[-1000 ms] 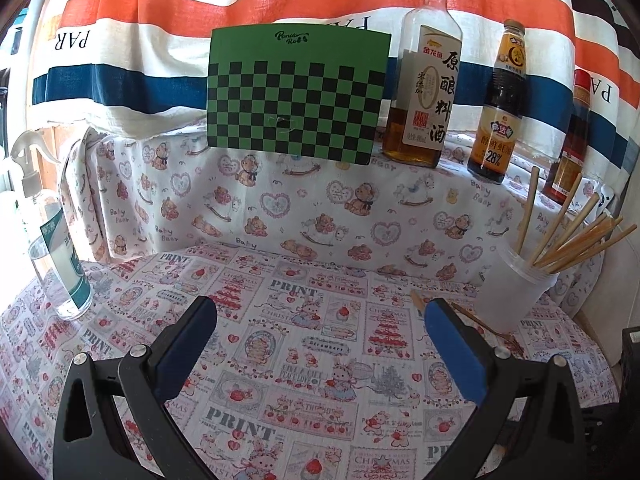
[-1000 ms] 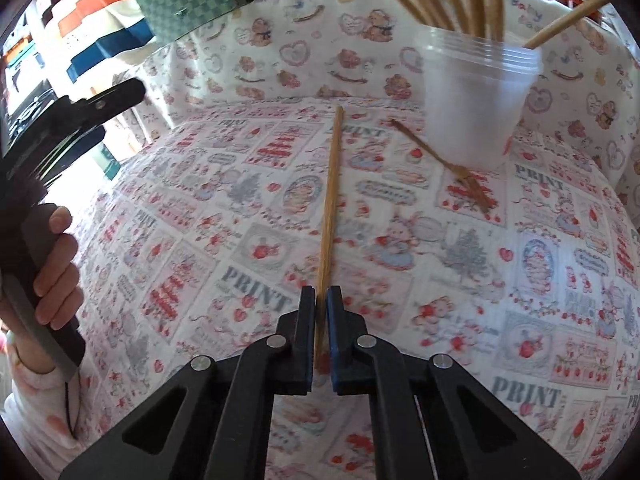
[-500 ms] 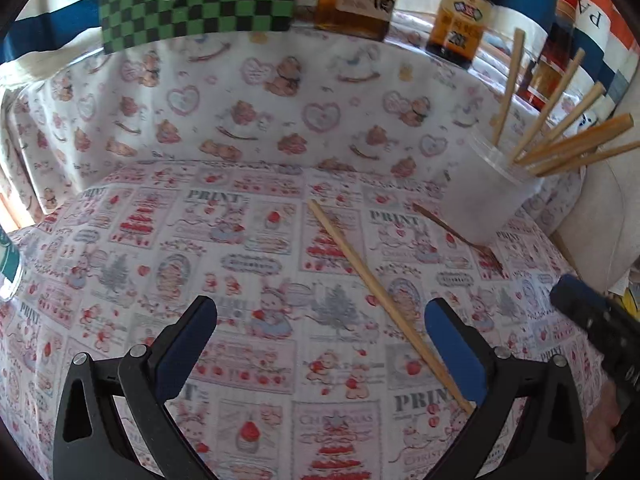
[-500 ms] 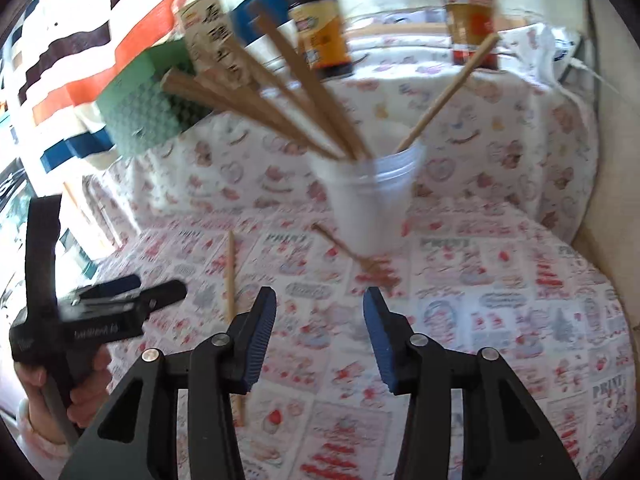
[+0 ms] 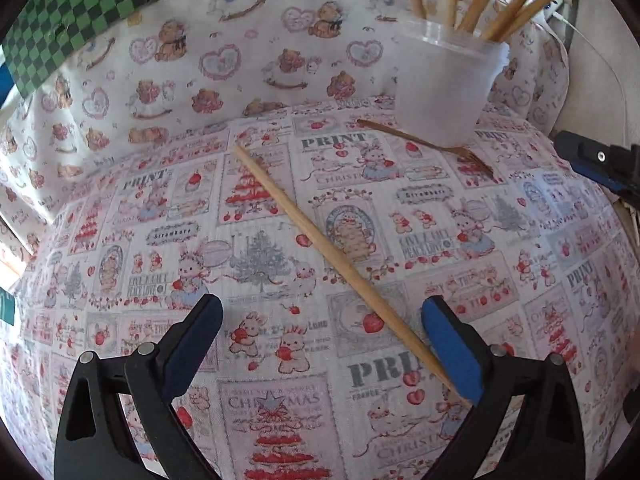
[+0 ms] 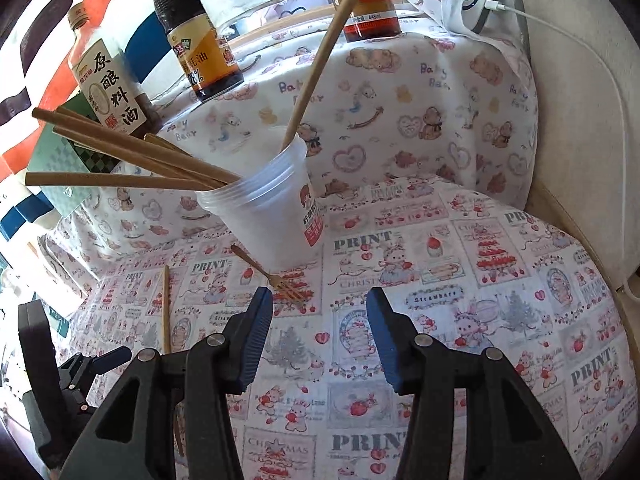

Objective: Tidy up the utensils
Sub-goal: 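Close the left gripper on a wooden chopstick lying on the table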

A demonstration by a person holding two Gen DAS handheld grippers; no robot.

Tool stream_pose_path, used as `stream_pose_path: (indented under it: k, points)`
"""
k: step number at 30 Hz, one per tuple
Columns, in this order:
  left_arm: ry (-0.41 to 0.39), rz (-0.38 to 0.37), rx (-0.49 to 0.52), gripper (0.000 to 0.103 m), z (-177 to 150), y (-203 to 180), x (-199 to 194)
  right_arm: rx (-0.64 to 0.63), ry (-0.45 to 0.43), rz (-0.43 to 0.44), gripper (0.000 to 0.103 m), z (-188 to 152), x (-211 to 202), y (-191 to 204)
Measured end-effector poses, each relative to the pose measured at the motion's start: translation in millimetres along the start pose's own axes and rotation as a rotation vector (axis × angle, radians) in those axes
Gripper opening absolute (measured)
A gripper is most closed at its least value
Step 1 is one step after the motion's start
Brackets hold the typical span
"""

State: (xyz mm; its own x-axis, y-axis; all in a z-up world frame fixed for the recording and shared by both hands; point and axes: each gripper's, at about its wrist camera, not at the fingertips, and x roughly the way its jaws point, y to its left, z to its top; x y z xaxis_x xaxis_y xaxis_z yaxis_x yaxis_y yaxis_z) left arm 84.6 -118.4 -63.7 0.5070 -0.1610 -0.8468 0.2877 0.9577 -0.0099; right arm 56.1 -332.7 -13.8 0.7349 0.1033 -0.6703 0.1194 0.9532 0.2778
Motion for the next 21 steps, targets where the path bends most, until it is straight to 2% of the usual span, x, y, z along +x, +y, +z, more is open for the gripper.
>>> stream_pose_path:
  k: [4,7,8,13,15,19,21]
  points:
    - [0.001,0.043,-0.079,0.093,-2,27,-2,-0.047,-0.021,-0.021,0.055,-3,0,10]
    - [-0.009,0.073,-0.131,0.069,-3,47,-8,-0.081,-0.017,-0.031,0.055,-5,2,16]
    - [-0.011,0.083,-0.151,0.057,-4,54,-11,-0.087,-0.011,-0.028,0.056,-6,4,17]
    - [-0.017,0.095,-0.164,0.028,-6,66,-16,-0.126,0.014,-0.043,0.056,-11,14,23]
    - [-0.014,0.086,-0.163,0.013,-4,69,-16,-0.126,0.023,-0.041,0.056,-12,17,22]
    - [-0.009,0.077,-0.167,0.01,-3,70,-16,-0.09,0.048,-0.026,0.056,-11,21,17]
    - [-0.048,0.049,-0.183,0.007,-4,74,-24,-0.082,0.05,-0.029,0.056,-10,22,15]
